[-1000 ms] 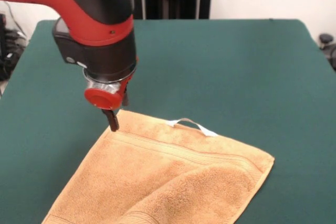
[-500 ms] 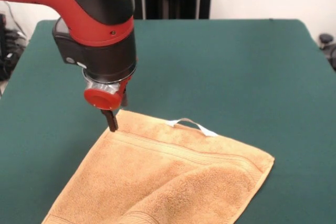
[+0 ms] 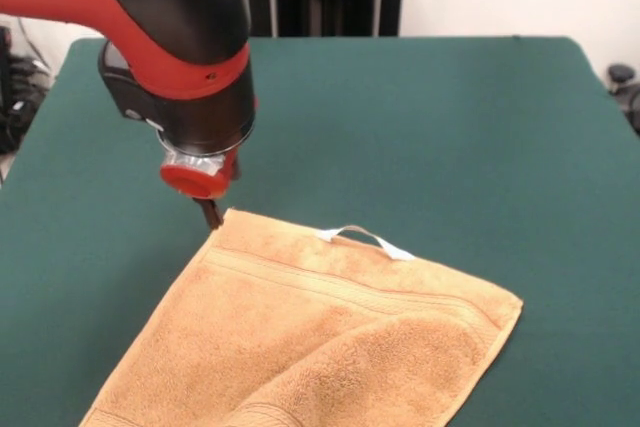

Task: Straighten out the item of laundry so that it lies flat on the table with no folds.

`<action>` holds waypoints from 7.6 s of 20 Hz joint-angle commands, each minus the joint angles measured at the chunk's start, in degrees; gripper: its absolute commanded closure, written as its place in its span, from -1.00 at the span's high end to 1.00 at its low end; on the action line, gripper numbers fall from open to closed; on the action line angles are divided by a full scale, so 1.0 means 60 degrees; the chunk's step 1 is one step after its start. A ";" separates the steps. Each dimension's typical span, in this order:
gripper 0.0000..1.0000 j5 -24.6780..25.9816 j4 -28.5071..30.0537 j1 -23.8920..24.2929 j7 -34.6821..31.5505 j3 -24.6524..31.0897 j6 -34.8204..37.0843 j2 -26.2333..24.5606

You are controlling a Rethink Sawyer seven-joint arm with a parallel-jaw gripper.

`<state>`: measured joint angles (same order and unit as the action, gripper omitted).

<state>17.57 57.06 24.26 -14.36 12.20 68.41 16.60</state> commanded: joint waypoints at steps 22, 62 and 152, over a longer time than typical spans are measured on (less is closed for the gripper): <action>1.00 0.0254 0.0773 -0.0220 -0.1108 0.0417 -0.2476 -0.1094; -1.00 -0.0069 0.0636 -0.0361 -0.1320 0.0200 -0.1002 -0.1152; -1.00 -0.0679 0.0052 -0.0496 -0.1717 0.0387 -0.0295 -0.1661</action>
<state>15.75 54.16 23.66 -14.36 9.79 68.45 9.91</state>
